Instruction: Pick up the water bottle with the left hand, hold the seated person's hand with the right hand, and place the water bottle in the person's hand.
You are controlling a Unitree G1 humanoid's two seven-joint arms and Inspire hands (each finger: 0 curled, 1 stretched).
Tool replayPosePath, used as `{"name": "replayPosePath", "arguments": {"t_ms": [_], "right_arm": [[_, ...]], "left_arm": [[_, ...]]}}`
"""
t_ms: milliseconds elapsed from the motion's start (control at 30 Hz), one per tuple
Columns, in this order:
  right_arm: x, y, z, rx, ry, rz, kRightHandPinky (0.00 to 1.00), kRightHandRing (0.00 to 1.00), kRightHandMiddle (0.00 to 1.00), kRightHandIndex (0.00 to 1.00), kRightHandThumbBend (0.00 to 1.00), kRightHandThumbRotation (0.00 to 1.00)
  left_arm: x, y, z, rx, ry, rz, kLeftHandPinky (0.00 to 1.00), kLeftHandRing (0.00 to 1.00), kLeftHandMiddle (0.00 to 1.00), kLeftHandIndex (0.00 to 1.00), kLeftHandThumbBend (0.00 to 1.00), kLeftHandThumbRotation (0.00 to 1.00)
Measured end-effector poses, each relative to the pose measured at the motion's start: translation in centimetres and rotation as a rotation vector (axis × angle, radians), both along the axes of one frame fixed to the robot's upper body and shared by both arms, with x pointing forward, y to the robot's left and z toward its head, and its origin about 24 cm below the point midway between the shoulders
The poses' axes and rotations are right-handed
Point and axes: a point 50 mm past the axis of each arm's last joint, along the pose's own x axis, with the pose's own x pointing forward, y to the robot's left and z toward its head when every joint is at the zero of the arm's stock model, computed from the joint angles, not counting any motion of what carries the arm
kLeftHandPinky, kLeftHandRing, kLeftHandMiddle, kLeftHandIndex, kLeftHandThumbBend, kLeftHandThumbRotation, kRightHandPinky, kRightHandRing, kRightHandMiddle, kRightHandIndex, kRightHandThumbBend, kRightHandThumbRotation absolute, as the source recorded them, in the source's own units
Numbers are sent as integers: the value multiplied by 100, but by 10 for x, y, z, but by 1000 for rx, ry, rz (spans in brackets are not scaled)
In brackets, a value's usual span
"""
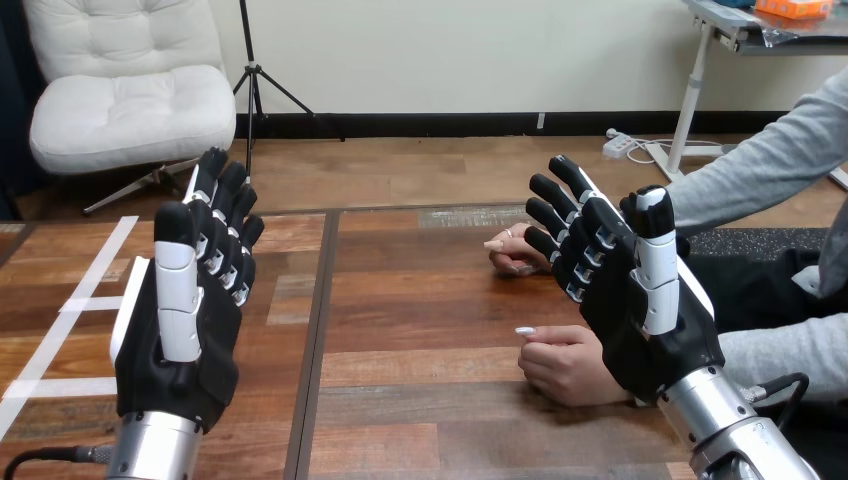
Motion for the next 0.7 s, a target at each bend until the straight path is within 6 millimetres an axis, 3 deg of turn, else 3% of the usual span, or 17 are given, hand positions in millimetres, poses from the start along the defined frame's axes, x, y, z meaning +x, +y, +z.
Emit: {"name": "replayPosePath", "arguments": {"t_ms": [700], "right_arm": [[0,0,0,0,0,-1,100,100,99,100,87,100]], "left_arm": [[0,0,1,2,-6,-2,100,100,100,100,82,96]]}}
